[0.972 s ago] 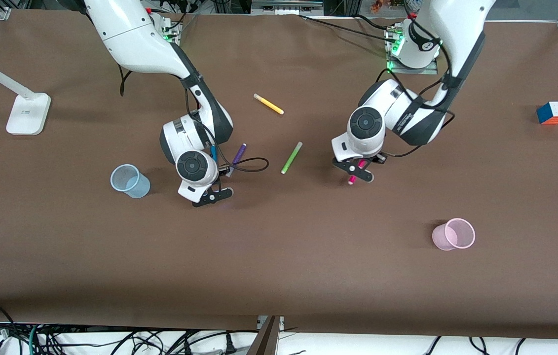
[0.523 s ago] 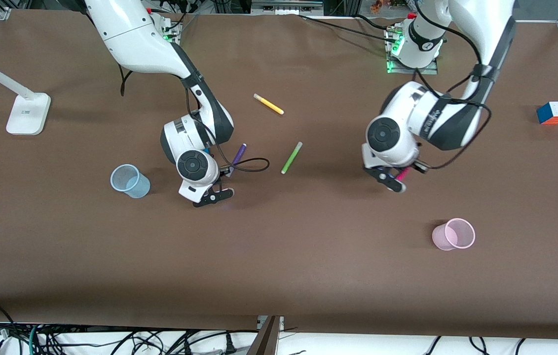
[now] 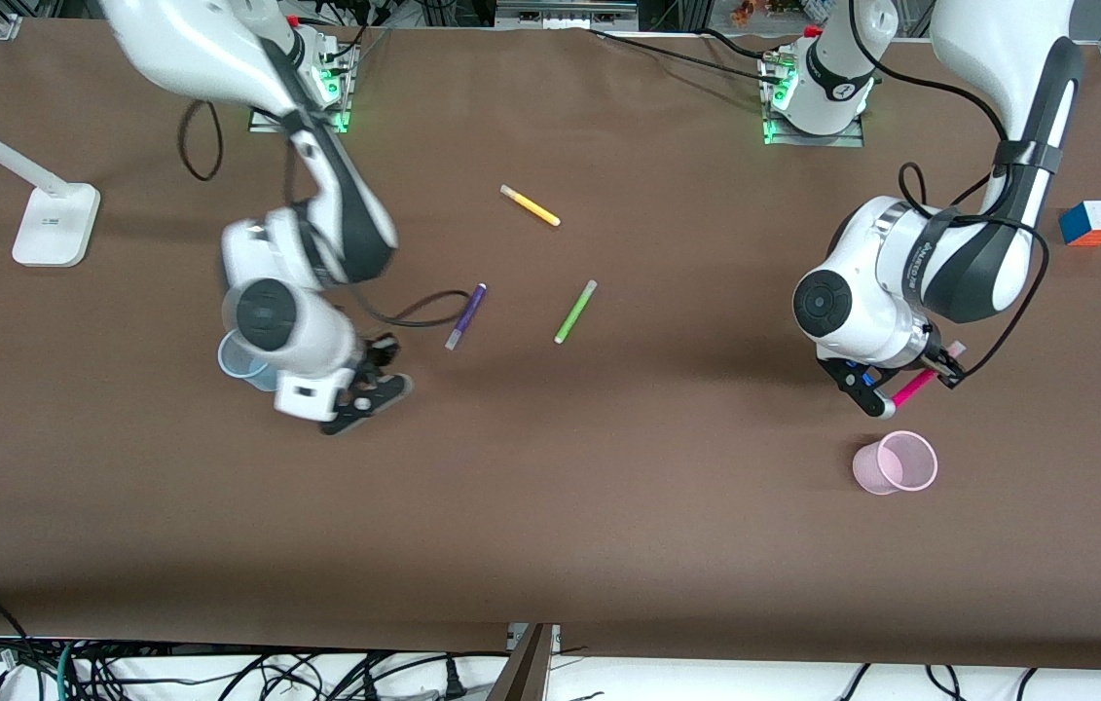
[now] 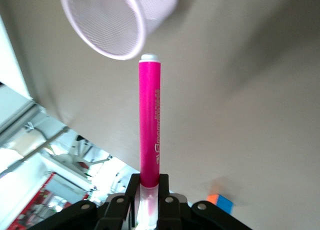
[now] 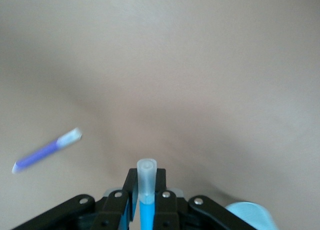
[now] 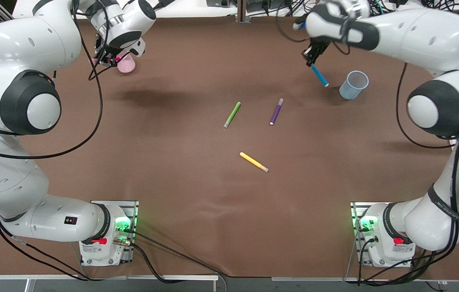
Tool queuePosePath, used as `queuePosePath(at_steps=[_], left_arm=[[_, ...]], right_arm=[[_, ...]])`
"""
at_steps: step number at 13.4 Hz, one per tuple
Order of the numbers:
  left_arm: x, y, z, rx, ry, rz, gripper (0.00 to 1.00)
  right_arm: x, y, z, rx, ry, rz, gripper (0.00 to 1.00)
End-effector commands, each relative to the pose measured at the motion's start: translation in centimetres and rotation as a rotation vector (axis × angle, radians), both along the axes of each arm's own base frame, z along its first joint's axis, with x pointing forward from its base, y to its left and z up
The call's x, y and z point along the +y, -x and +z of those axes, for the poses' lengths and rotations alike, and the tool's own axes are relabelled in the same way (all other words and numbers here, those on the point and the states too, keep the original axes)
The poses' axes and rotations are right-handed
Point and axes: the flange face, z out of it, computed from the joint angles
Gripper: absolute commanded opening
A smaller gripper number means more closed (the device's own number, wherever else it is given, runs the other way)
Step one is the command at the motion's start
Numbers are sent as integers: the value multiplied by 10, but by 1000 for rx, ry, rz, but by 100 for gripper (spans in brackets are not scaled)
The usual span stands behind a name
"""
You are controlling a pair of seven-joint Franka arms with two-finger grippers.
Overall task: Place pink and blue markers in matching cups
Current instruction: 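Carry the blue marker to the blue cup while the left gripper carries pink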
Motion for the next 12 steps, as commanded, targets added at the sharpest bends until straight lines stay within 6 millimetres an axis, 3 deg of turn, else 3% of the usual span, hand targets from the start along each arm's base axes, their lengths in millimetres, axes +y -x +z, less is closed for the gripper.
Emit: queuePosePath(at_steps=[1, 3, 7, 9, 10, 12], left_arm=[[6, -31, 9, -33, -7, -11, 0], [16, -41, -2, -35, -9, -13, 0], [65, -70, -20, -39, 31, -50, 0], [75, -91, -20, -65, 51, -25, 0], [70, -96, -22, -75, 72, -15, 0], [68, -98, -21, -79, 103, 9, 0]], right_arm=[[-30, 6, 42, -7, -69, 185, 0], [-63, -2, 57, -41, -174, 315, 0], [-143, -13, 53, -109, -422, 535, 0], [-174, -11, 41, -127, -530, 580, 0], [-188, -10, 34, -136, -568, 603, 0], [-213, -7, 21, -160, -650, 671, 0]])
